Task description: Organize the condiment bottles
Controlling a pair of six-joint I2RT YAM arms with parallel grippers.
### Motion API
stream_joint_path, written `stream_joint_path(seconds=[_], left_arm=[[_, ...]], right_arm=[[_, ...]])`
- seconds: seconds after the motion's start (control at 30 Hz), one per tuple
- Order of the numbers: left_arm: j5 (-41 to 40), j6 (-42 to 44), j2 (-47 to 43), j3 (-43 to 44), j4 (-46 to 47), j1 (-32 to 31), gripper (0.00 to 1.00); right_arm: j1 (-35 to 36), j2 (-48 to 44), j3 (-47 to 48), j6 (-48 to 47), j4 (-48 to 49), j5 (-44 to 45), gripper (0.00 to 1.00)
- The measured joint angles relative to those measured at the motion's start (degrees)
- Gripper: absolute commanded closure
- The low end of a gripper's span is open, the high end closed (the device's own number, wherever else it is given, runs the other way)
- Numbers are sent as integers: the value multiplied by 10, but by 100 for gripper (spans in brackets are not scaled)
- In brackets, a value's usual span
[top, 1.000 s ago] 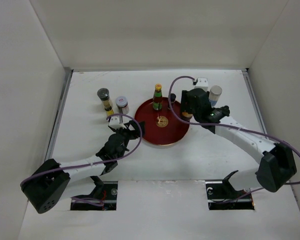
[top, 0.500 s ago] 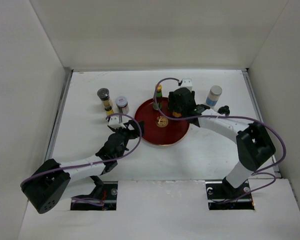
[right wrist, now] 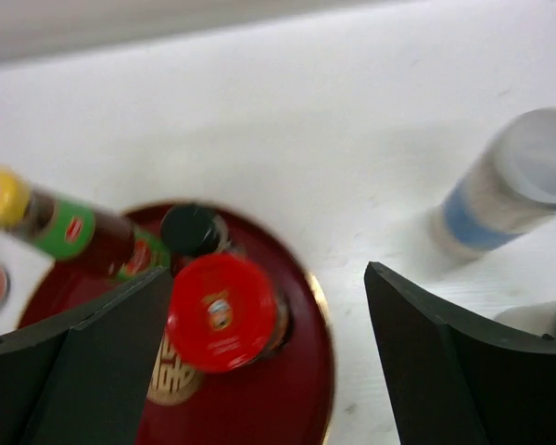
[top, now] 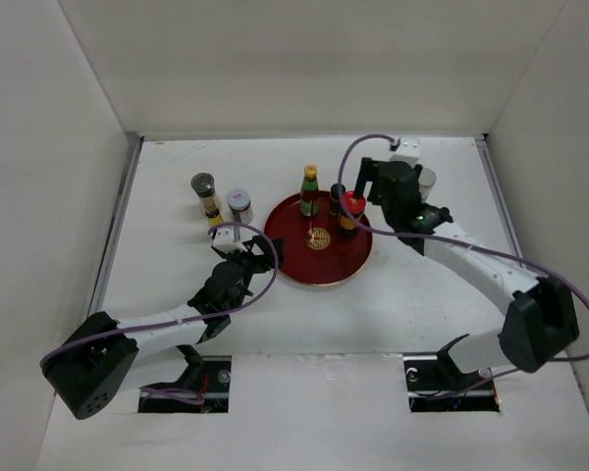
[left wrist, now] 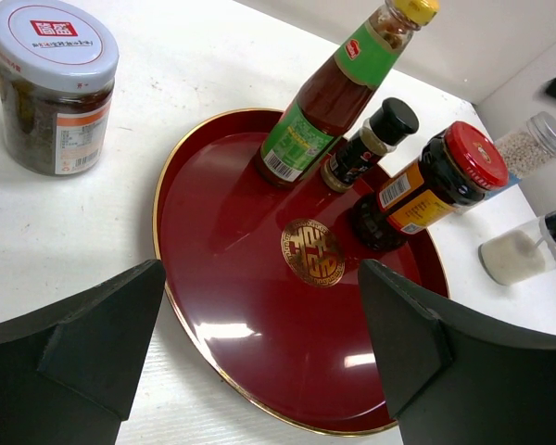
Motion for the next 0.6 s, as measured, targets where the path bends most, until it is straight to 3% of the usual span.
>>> stream_joint_path(seconds=[0.17, 0.33, 0.6], left_arm=[[0, 0, 0, 0, 0, 0, 15], [0, 0, 0, 0, 0, 0, 15], [2, 0, 3, 0, 0, 0, 15]], right_arm=[[-103, -49, -4, 5, 11, 23, 0], [-176, 27, 24, 6, -8, 43, 0], [-215, 112, 54, 5, -39, 3, 0]])
